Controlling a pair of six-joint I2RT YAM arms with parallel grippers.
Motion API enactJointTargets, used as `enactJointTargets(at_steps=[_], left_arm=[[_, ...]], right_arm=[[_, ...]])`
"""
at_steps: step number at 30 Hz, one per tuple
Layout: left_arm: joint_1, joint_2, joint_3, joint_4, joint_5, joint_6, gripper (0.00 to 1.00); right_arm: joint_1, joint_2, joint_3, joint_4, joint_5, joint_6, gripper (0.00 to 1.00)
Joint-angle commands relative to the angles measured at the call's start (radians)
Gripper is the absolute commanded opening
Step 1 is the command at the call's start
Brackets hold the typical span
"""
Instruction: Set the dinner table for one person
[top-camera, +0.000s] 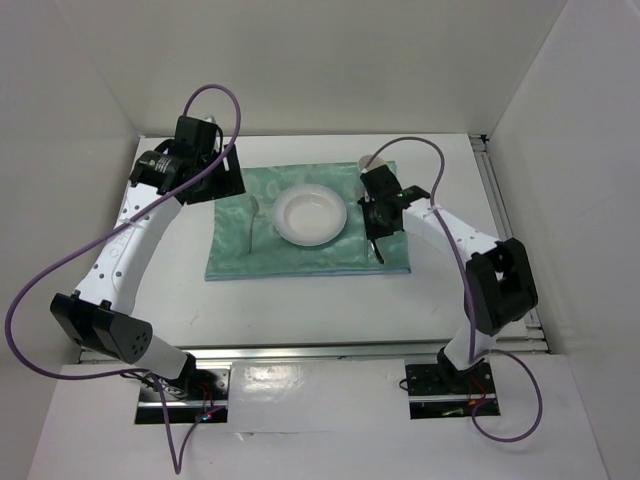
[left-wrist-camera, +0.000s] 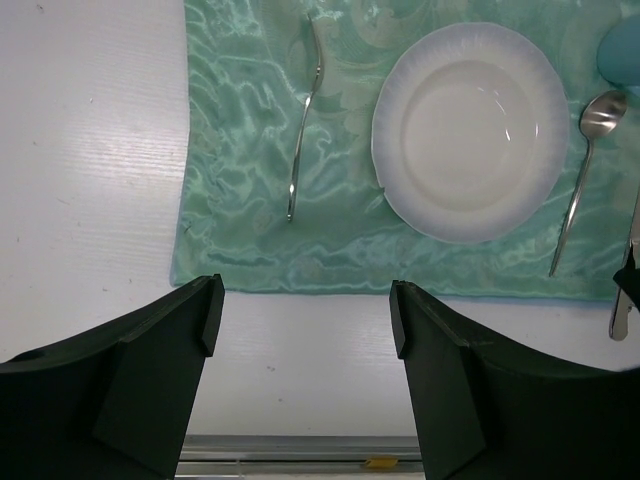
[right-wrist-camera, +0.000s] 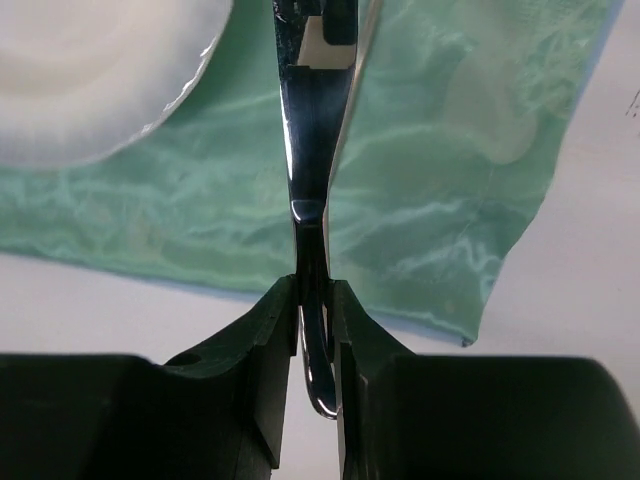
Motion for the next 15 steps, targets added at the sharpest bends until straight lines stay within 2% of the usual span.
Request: enactJointTargets(at_steps=[1,5,15], left_arm=[[0.002,-0.02,0.014,0.026,0.0,-0.016,0.85],[0.002,-0.011,0.014,0.026,-0.023,-0.016,0.85],[0.002,0.007,0.032,0.016,-0.032,-0.007,0.85]], right_arm=[[-0.06,0.068,0.083,-0.037,-0.044,0.045,0.0],[-0.135,0.137,0.118,-0.037,-0.069,0.045,0.0],[-0.192,0.269,0.199,-0.029,-0.111,0.034,0.0]])
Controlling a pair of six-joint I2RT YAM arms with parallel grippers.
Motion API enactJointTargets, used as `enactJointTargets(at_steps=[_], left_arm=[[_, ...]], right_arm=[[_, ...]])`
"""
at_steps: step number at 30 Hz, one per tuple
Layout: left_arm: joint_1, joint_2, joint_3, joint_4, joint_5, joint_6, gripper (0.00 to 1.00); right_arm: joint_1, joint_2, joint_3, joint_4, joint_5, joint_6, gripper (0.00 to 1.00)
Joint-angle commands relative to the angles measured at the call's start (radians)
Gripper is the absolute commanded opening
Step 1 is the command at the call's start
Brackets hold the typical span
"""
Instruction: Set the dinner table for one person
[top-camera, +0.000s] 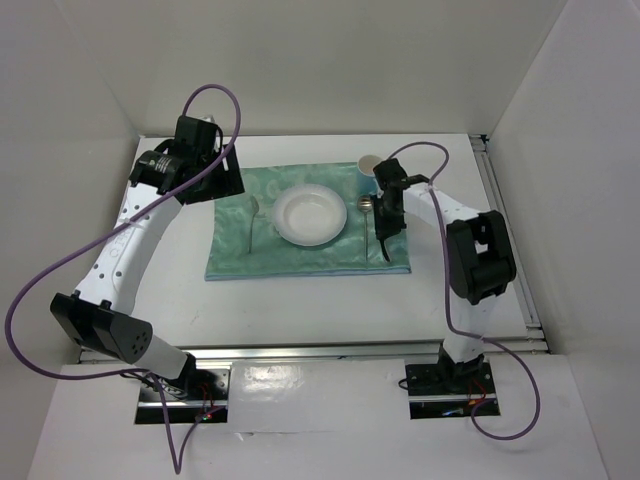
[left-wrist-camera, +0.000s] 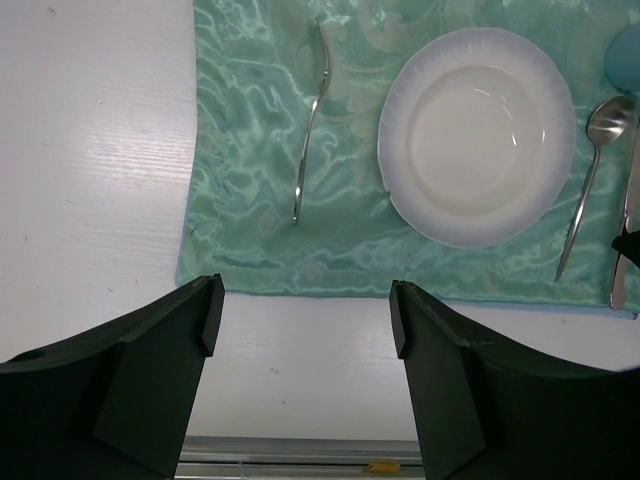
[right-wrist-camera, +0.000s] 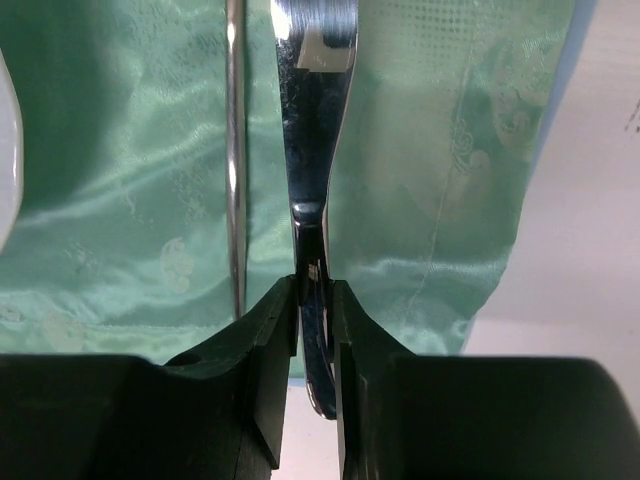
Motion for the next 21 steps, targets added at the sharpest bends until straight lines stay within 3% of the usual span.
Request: enactJointTargets(at_steps=[1,9,21], left_arm=[[0.002,0.016,0.032,0.016,-0.018,-0.008,0.85],[0.002,0.016,0.032,0.016,-0.029,0.002,0.85],[0.002,0.016,0.059,0.016,-0.009,0.002,0.85]], right_arm=[[-0.017,0.04,0.079,0.005,-0.028,0.003,0.0],[-0.028,0.109,0.113,-0.028,-0.017,0.012,0.0],[-0.065,-0.077,-0.022,-0.047,-0.031,0.039,0.0]])
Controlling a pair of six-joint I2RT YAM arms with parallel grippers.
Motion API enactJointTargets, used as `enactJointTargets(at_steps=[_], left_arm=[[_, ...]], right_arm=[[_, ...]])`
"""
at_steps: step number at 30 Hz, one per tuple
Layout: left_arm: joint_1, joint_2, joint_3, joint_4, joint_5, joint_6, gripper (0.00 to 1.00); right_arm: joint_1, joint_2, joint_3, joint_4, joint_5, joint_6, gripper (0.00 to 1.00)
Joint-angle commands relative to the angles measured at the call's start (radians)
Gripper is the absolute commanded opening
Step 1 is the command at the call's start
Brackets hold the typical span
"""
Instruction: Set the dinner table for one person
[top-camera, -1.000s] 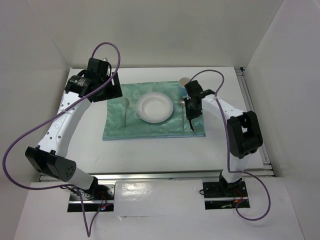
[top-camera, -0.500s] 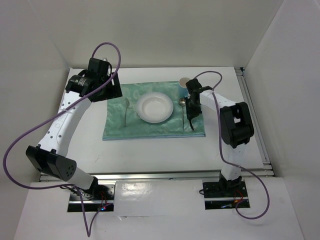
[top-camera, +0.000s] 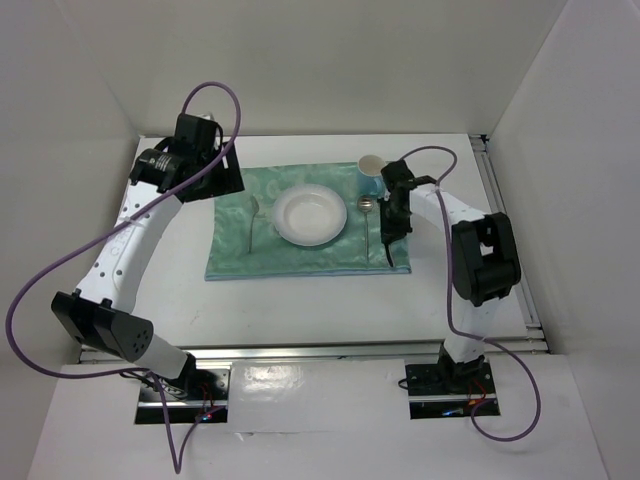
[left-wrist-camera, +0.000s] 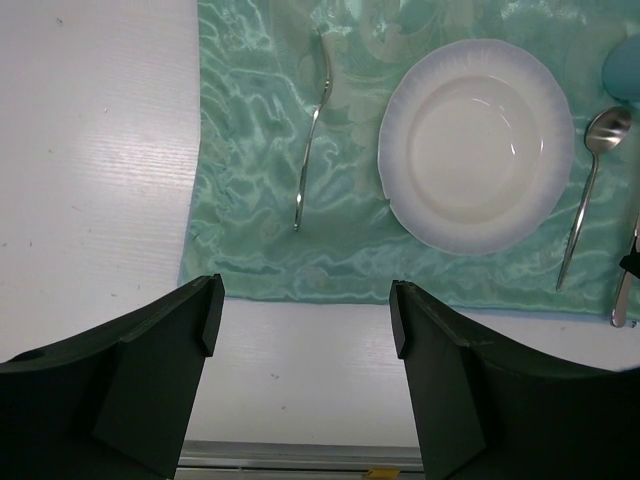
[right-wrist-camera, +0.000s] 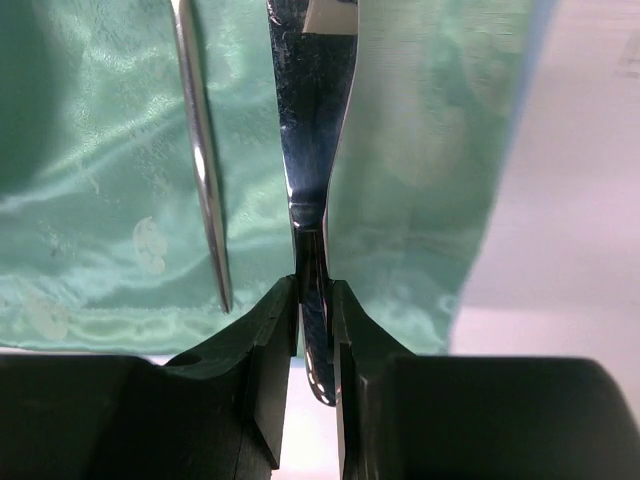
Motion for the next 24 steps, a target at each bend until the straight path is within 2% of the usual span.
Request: enactJointTargets(at_steps=[1,16,17,20,21,23,24], left_arm=[[0.002,0.005,0.042,0.016,0.004,0.0,0.85],[0.002,-0.013,0.051,0.007,-0.007,0.0,0.85],[0.002,-0.013,0.051,0.007,-0.007,0.0,0.85],[0.002,-0.013,0.042,0.007,-0.007,0.009,0.85],[0.002,-0.013,0.042,0.007,0.002,0.009,0.85],[0.002,-0.013,0.042,0.007,0.014,0.009,0.85],[0.002,-0.013,0.042,0.007,0.014,0.009,0.85]], right_arm=[[-0.028,-0.073,-0.002,-0.018,0.003,0.007,0.0],[-0.037,0.04,0.056,0.025,-0.034,-0.004,0.01],[-0.037,0.04,0.056,0.025,-0.034,-0.004,0.08],[-0.037,0.062,0.067,0.025,-0.02,-0.004,0.19],[-0.028,0.062,0.067,0.016,-0.008,-0.004,0.3],[-0.028,0.048,0.078,0.006,0.006,0.019,0.4],[-0.028,0.036,0.088,-0.003,0.006,0.019,0.48]])
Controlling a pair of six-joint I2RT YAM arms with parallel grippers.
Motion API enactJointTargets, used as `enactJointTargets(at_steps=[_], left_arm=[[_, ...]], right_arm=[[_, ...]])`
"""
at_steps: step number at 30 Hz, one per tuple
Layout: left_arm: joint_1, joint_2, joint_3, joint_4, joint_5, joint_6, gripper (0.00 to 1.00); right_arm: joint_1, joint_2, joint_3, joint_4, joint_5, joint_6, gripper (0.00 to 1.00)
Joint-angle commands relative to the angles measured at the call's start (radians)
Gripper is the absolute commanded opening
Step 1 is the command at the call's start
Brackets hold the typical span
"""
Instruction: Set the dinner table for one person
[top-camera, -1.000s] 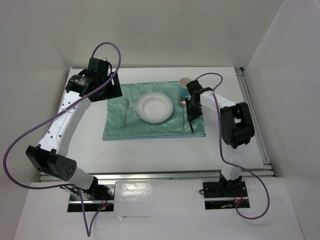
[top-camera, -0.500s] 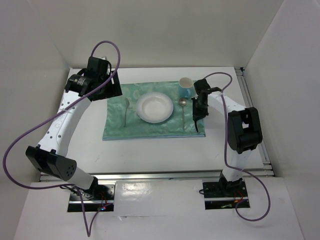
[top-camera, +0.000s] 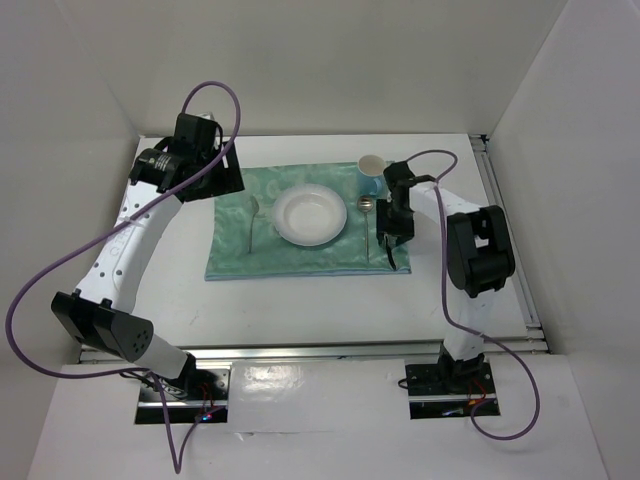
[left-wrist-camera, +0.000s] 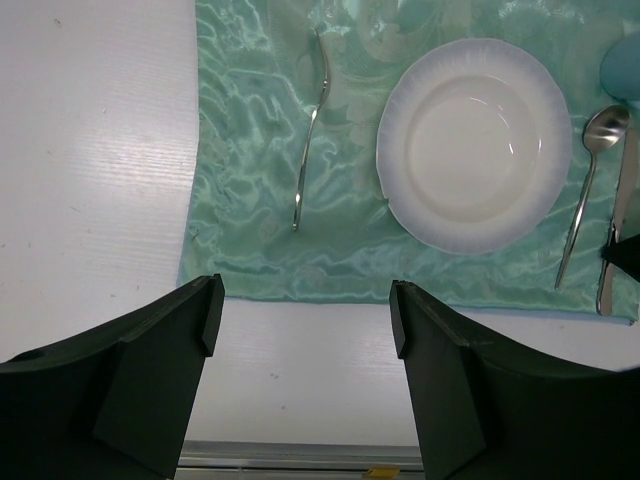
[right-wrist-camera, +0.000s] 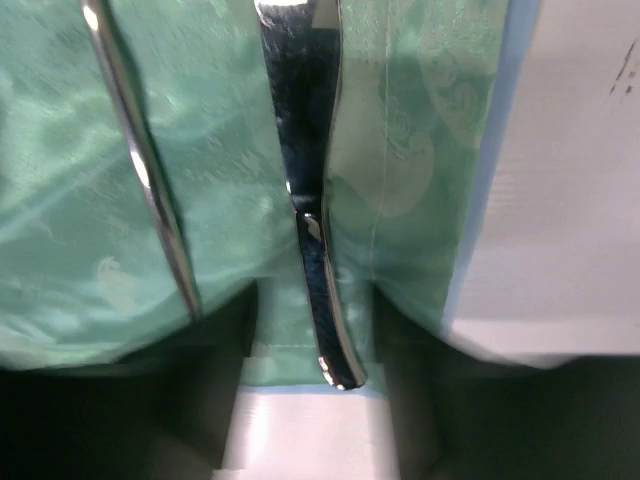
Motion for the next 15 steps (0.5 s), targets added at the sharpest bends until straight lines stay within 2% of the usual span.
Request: enactJointTargets(at_steps=[1,3,4,10,15], left_arm=[[0.002,-0.013,0.046,-0.003,0.01,0.016,0.85],[0.002,-0.013,0.055,-0.004,0.01,0.017,0.85],[0.002,-0.013,0.055,-0.004,0.01,0.017,0.85],[0.002,-0.013,0.074,-0.013,0.02,0.017,0.85],[0.002,-0.056,0.071,0.01,0.03,0.035,0.85]], right_arm=[[0.004,-0.063,0.079,-0.006,0.019,0.012,0.67],[0.004,-0.101,0.097,-0.025,0.044,0.036,0.81],[0.004,-0.146,0.112,-0.025,0.074,0.036,0.98],[-0.063,-0.299,0.145,-0.094,0.208,0.151,1.0],[-0.16,-0.446,0.044,-0.095,0.277,0.237,1.0]])
